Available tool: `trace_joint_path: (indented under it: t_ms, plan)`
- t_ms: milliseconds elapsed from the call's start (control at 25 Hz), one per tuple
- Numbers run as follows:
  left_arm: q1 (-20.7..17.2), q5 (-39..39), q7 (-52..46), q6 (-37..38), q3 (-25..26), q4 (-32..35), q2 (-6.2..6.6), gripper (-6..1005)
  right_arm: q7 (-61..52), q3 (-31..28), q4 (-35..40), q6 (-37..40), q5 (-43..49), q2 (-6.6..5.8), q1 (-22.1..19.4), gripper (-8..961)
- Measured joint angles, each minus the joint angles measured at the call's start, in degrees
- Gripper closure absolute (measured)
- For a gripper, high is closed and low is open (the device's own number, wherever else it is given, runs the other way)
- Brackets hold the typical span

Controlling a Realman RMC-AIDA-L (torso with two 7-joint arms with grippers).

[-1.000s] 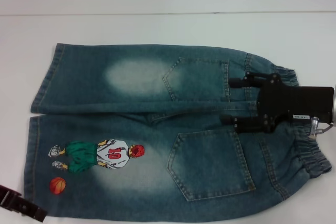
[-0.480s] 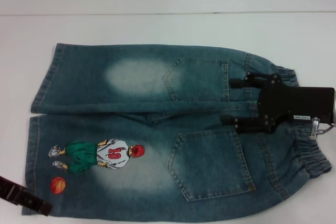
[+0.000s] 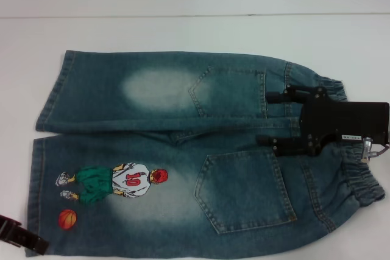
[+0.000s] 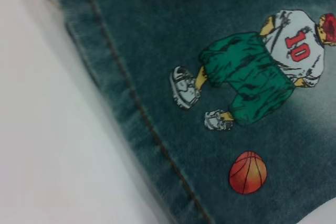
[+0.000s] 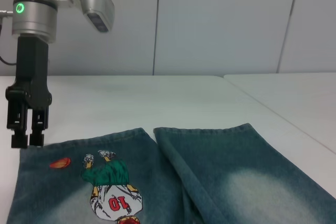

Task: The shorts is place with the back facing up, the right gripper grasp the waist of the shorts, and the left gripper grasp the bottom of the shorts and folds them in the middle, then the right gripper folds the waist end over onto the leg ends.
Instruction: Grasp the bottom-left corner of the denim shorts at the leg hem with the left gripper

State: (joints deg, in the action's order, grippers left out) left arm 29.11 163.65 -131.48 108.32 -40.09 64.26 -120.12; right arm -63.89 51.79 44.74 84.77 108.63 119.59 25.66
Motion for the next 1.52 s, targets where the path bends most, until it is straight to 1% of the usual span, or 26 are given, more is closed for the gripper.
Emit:
trace_joint_path:
  t_ms: [120,320,680,1160,1280,1400,1520]
  plan:
    - [-0.50,0.00,-0.25,0.79,0.34,1.40,-0.01,325,0.05,-0.06,0.01,0.10,0.00,-0.03,0.00,76]
    - [-0.65,0.05,-1.12,1.12,-0.29,1.51,-0.03,362,0.18,-0.12,0.56,0.22,0.00,-0.06,-0.41,76]
    - [-0.86,0.09,-1.83,1.64,-0.58,1.14,-0.04,362,0.86,-0.82,0.62,0.98,0.00,-0.06,-0.68,76]
    - [-1.07,0.08,-2.21,1.24,-1.29,1.03,-0.64,362,1.48,-1.52,0.62,1.95,0.00,-0.06,-1.13,75]
    - [-1.13,0.08,-3.15,0.95,-2.78,1.21,-0.54,361,1.49,-1.52,0.62,2.08,0.00,-0.06,-1.26,75]
    - [-1.20,0.08,-3.41,0.94,-2.57,2.13,-0.21,361,1.49,-1.52,0.62,2.09,0.00,-0.06,-1.33,75]
    - [-1.27,0.08,-3.42,0.94,-2.47,2.70,-0.15,361,1.50,-1.56,0.62,2.09,0.00,-0.06,-1.33,75]
